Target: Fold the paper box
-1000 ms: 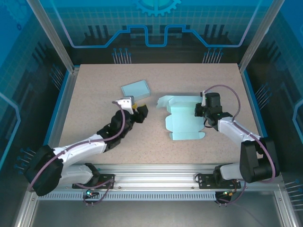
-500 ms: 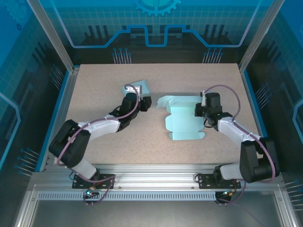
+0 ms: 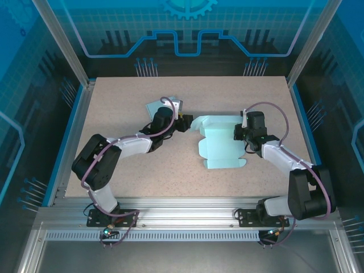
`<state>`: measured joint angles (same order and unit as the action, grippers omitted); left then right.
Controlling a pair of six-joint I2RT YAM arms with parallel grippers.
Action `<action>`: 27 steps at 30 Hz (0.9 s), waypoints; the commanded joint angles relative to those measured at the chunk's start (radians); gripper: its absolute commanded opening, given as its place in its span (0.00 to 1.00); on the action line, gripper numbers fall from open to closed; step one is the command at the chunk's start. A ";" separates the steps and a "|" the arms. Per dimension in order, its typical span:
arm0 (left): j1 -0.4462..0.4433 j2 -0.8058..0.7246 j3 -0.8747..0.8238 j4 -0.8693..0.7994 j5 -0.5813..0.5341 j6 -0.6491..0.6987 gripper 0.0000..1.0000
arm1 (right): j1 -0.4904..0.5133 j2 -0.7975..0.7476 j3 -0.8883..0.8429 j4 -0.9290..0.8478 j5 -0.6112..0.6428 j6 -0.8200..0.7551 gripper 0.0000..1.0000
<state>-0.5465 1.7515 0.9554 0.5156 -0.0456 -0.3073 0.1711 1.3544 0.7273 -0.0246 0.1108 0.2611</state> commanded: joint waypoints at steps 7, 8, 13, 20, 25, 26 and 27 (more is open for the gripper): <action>-0.067 -0.019 -0.046 0.068 0.041 -0.027 0.58 | 0.014 0.007 0.020 0.020 -0.022 0.005 0.00; -0.071 -0.018 -0.054 0.075 0.040 -0.038 0.58 | 0.012 0.006 0.020 0.020 -0.022 0.006 0.00; -0.075 -0.017 -0.093 0.134 0.043 -0.095 0.58 | 0.014 0.009 0.020 0.020 -0.023 0.006 0.00; -0.076 -0.006 -0.135 0.166 0.051 -0.125 0.58 | 0.013 0.012 0.022 0.022 -0.031 0.007 0.00; -0.078 0.014 -0.159 0.209 0.079 -0.166 0.58 | 0.013 0.012 0.022 0.020 -0.035 0.007 0.00; -0.079 0.019 -0.164 0.224 0.085 -0.174 0.58 | 0.014 0.013 0.023 0.021 -0.036 0.007 0.00; -0.083 0.024 -0.165 0.238 0.088 -0.184 0.58 | 0.013 0.014 0.023 0.020 -0.037 0.007 0.00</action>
<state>-0.6128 1.7535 0.8043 0.6849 -0.0017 -0.4473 0.1715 1.3621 0.7273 -0.0257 0.0963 0.2607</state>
